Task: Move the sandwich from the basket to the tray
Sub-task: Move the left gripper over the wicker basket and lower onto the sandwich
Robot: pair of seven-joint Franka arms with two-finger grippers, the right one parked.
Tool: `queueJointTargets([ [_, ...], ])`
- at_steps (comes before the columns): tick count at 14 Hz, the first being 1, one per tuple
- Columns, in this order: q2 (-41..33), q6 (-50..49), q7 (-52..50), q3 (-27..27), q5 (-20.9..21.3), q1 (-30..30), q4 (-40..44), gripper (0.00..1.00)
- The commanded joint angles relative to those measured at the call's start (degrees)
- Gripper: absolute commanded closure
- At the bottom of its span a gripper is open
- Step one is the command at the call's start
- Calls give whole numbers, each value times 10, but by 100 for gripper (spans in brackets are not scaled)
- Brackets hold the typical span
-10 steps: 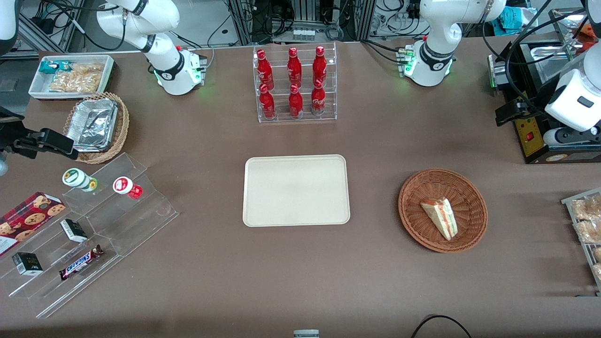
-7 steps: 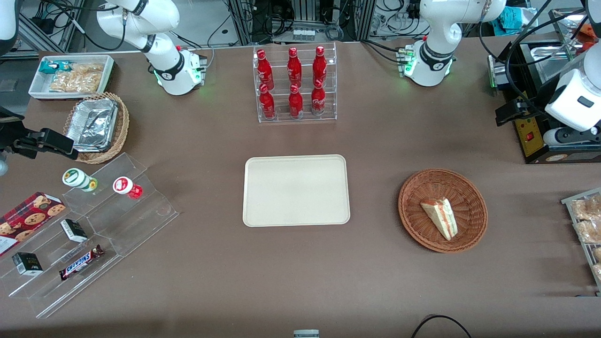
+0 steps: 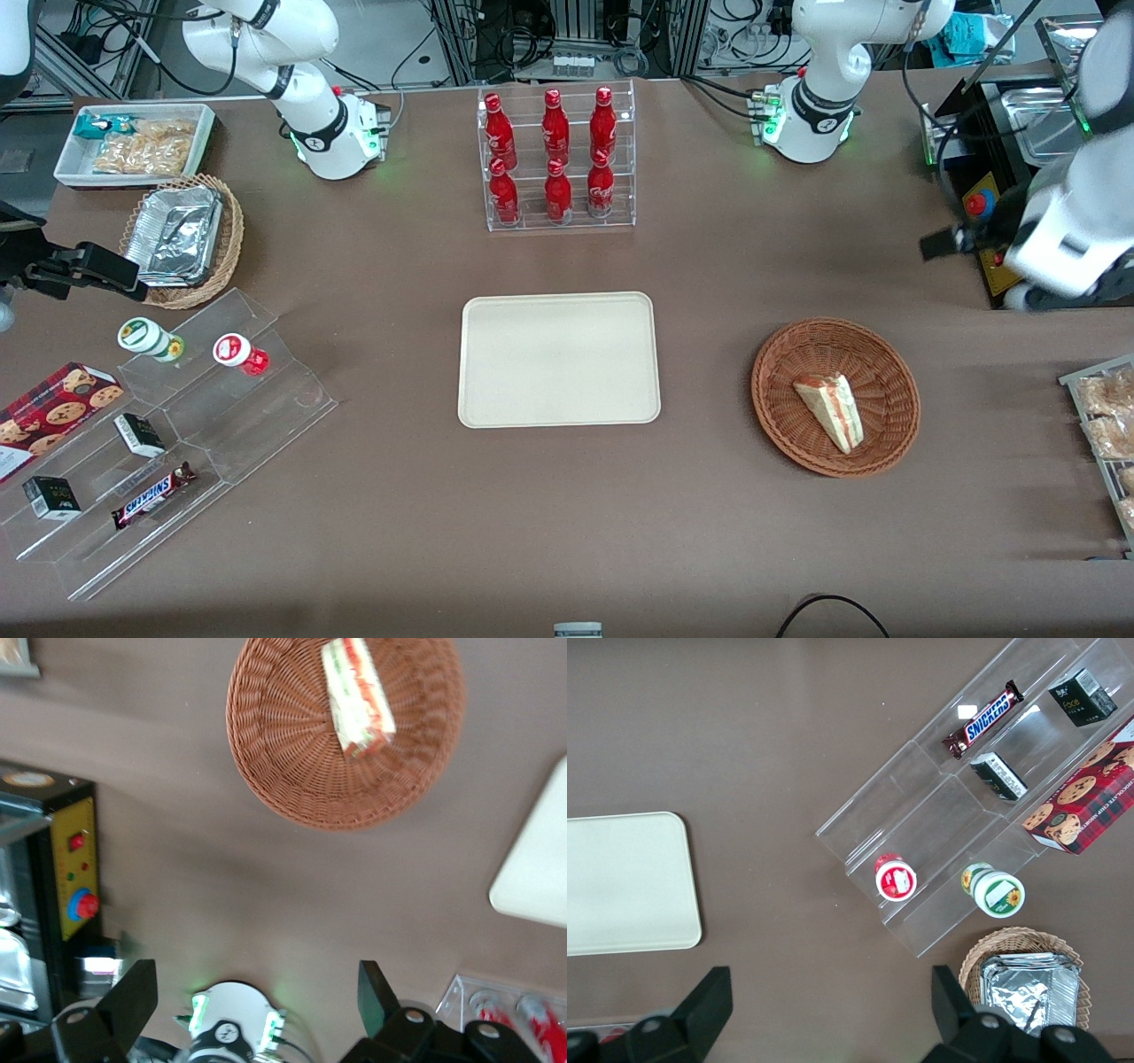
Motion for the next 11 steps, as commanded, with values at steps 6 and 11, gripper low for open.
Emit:
queueJointTargets([
  [6, 200, 206, -164, -5, -3, -4, 14, 0],
  [11, 243, 305, -216, -8, -21, -10, -8, 0],
])
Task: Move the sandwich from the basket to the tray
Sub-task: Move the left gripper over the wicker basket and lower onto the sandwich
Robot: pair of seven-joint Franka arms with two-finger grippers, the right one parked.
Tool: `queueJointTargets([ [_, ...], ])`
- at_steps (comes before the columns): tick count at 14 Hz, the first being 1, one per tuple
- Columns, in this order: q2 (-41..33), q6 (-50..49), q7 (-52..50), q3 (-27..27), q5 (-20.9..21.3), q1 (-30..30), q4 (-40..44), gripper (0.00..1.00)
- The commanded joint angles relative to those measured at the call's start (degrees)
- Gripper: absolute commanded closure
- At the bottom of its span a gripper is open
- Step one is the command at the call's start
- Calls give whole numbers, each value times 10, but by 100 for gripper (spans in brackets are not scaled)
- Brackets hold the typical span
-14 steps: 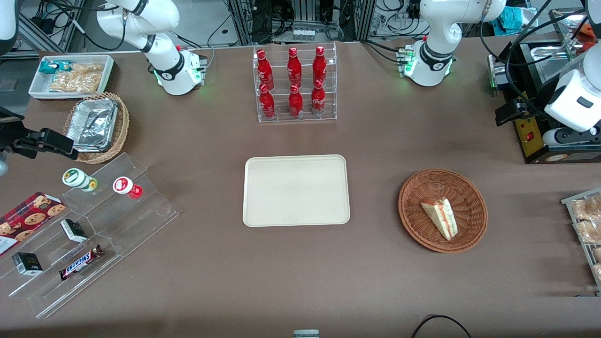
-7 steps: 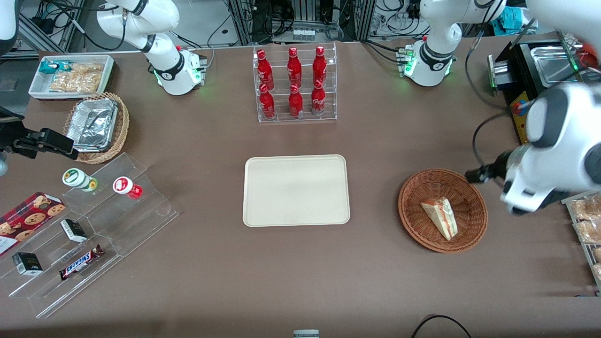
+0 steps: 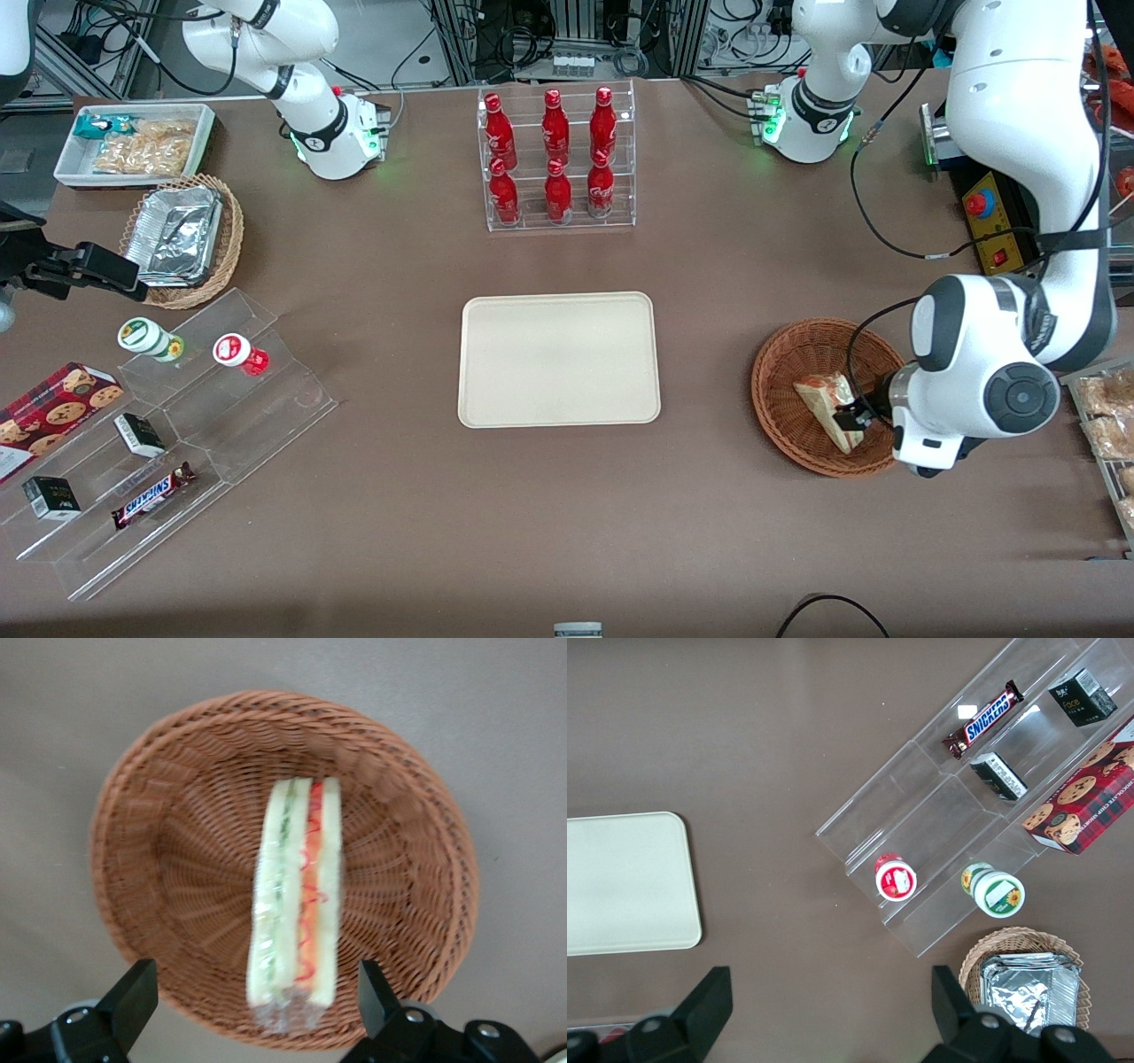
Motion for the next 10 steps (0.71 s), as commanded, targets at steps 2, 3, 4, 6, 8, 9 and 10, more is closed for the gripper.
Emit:
queueJointTargets([
  [2, 10, 68, -14, 3, -12, -6, -55, 0],
  [3, 9, 93, -14, 3, -12, -7, -77, 0],
  [4, 9, 121, -14, 3, -12, -7, -95, 0],
  [6, 12, 166, -16, 2, -12, -7, -118, 4],
  [8, 12, 174, -14, 3, -12, -7, -122, 44],
  [9, 11, 174, -11, 3, -12, -7, -121, 63],
  [10, 6, 168, -12, 3, -12, -8, -117, 73],
])
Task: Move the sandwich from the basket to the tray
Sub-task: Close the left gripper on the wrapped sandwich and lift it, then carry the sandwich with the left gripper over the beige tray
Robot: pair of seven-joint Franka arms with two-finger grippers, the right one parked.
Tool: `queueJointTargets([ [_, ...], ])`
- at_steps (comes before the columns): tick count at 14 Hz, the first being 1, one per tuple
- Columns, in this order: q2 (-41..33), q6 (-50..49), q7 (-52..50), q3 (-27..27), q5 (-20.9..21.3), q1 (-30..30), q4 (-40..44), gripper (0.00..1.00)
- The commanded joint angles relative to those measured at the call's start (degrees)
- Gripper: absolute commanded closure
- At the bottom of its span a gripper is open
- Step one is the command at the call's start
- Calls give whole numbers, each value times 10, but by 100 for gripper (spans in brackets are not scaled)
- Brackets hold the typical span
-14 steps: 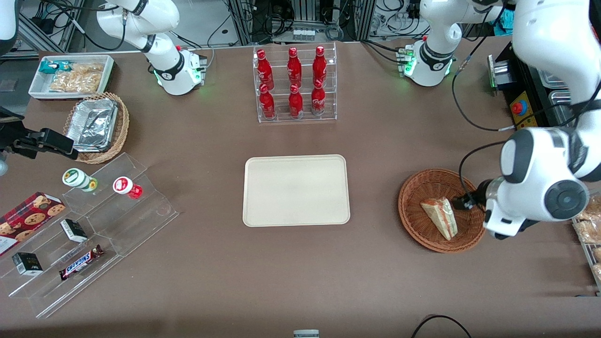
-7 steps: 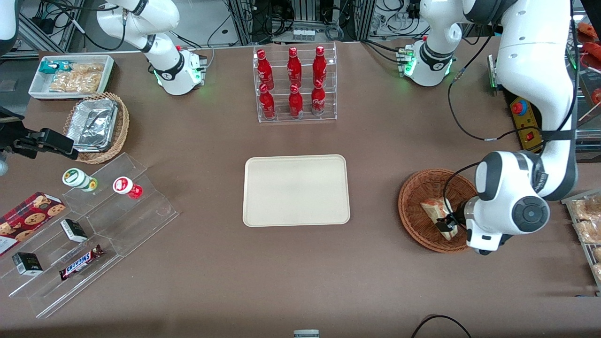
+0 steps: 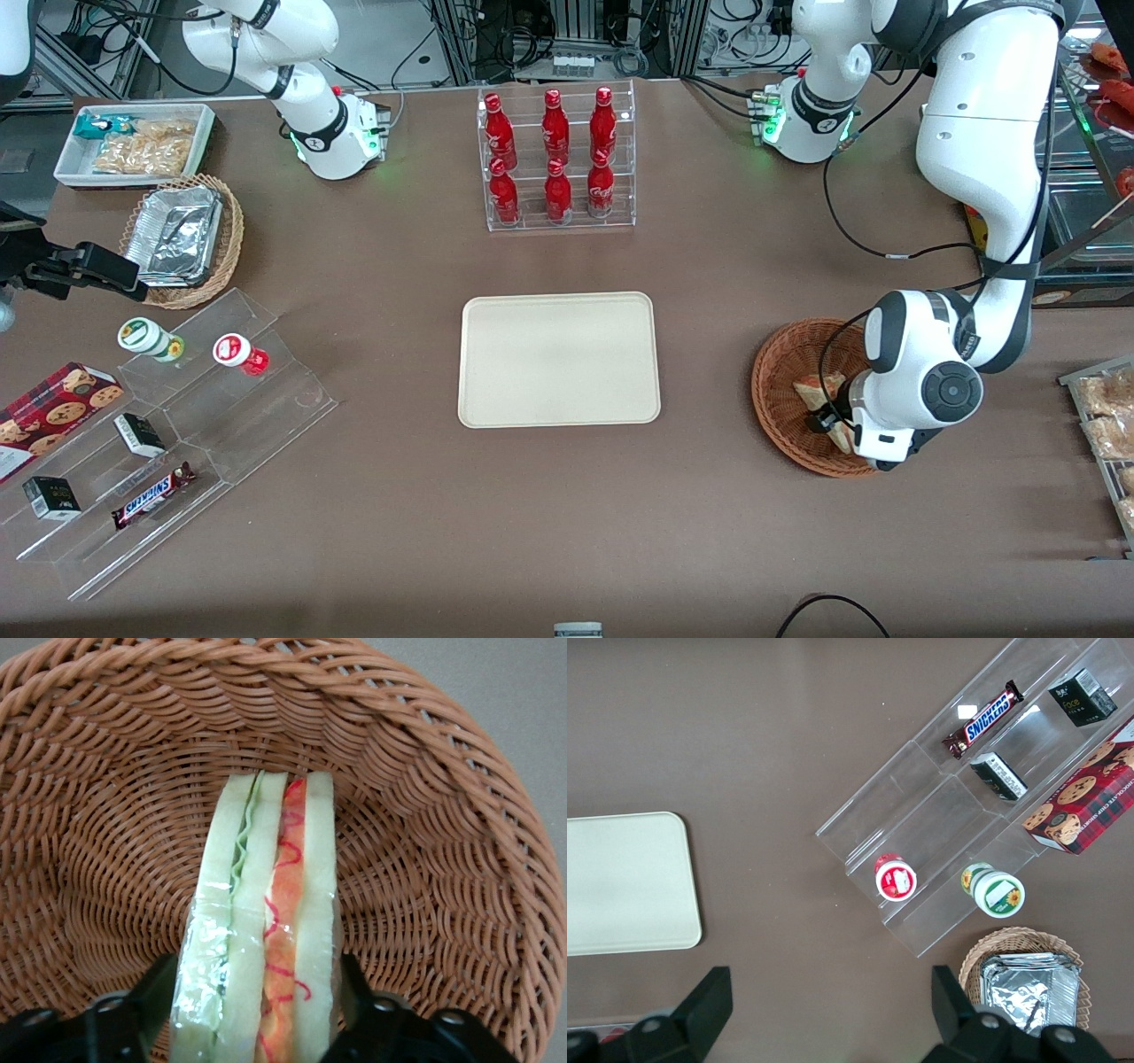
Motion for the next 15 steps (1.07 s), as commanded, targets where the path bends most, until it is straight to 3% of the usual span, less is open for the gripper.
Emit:
queueJointTargets([
  [1, -23, -6, -6, 2, -5, -8, -1, 76],
  [6, -56, -159, -62, 3, -5, -116, 81, 77],
  [10, -40, -154, -127, 3, -4, -236, 102, 76],
  [15, 69, -67, -128, 2, -7, -346, 194, 76],
])
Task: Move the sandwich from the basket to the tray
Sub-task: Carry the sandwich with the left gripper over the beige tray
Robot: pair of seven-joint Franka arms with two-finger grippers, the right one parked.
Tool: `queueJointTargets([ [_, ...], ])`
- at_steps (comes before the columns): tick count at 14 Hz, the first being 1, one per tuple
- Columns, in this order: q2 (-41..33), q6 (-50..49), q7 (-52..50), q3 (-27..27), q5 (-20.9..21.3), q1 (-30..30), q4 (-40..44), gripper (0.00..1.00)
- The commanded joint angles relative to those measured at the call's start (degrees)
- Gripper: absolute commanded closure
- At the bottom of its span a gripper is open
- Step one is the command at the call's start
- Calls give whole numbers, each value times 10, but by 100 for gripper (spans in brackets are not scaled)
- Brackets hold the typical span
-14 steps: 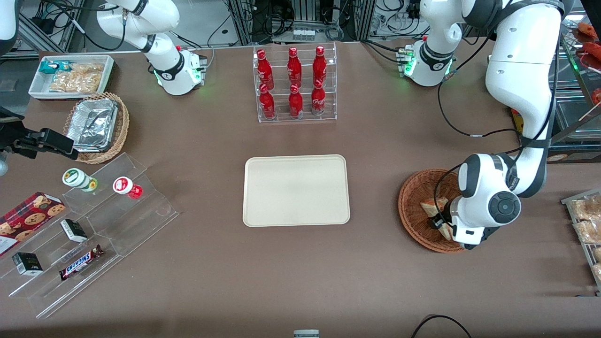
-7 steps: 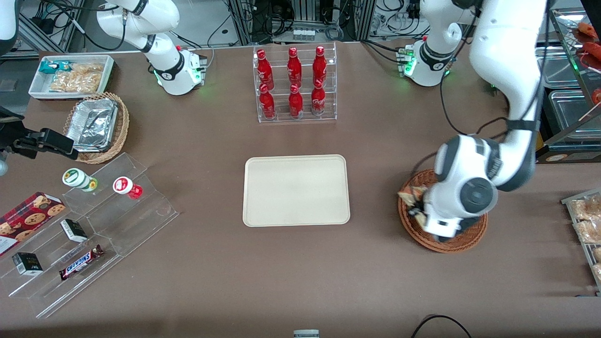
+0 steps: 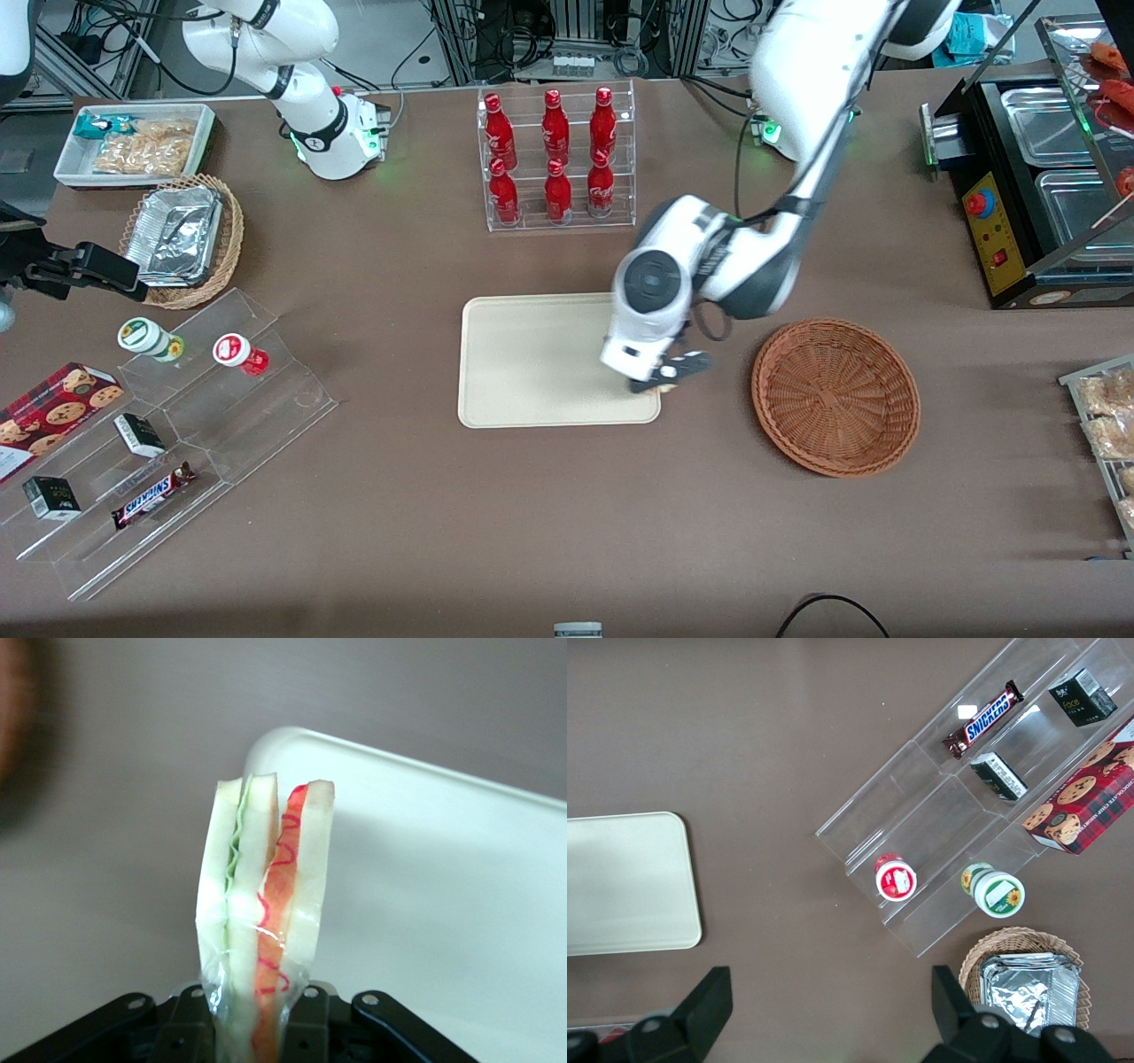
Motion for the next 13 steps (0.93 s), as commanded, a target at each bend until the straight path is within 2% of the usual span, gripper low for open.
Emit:
queueJointTargets([
  [1, 76, 42, 17, 4, -2, -30, 68, 76],
  [5, 110, 52, 125, -39, -2, -30, 87, 75],
  [11, 153, 49, 120, -57, -4, -29, 127, 72],
  [12, 153, 48, 120, -57, -4, -29, 127, 66],
  [13, 151, 46, 120, -57, -4, -28, 126, 37],
])
